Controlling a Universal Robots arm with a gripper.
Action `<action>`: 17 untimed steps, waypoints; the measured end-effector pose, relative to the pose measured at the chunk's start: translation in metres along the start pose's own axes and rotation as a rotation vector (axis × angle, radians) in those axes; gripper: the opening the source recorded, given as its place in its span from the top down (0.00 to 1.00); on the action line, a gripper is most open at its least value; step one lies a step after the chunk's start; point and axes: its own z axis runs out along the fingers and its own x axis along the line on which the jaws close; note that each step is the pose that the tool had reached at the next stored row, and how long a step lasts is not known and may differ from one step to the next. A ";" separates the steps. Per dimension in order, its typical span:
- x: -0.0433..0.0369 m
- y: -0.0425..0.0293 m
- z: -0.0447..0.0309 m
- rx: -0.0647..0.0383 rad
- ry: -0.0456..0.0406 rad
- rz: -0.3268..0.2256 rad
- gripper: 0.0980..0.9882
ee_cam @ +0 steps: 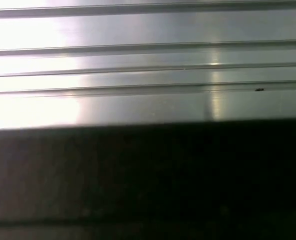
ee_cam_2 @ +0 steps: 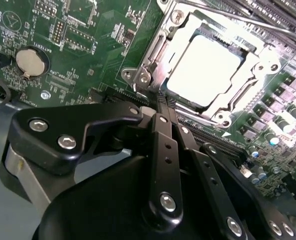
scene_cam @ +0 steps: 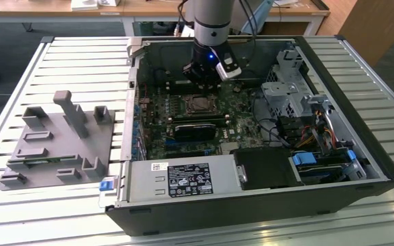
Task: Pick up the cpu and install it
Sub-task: 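Install the first cpu locking lever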
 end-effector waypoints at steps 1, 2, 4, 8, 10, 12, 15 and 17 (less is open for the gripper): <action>0.0000 0.0001 0.0005 0.002 0.0001 0.000 0.99; -0.0001 0.0002 0.0011 0.003 0.0002 0.000 0.99; -0.0001 0.0008 0.0025 0.004 0.0004 0.000 0.99; -0.0001 0.0008 0.0045 0.001 0.0009 0.000 0.99; 0.0002 0.0005 0.0038 -0.006 0.0024 0.000 0.99; 0.0003 0.0007 0.0038 -0.018 0.0035 0.000 0.99; -0.0002 0.0019 0.0033 -0.028 0.0022 0.001 0.99; -0.0008 0.0028 0.0002 -0.032 0.0003 0.000 0.99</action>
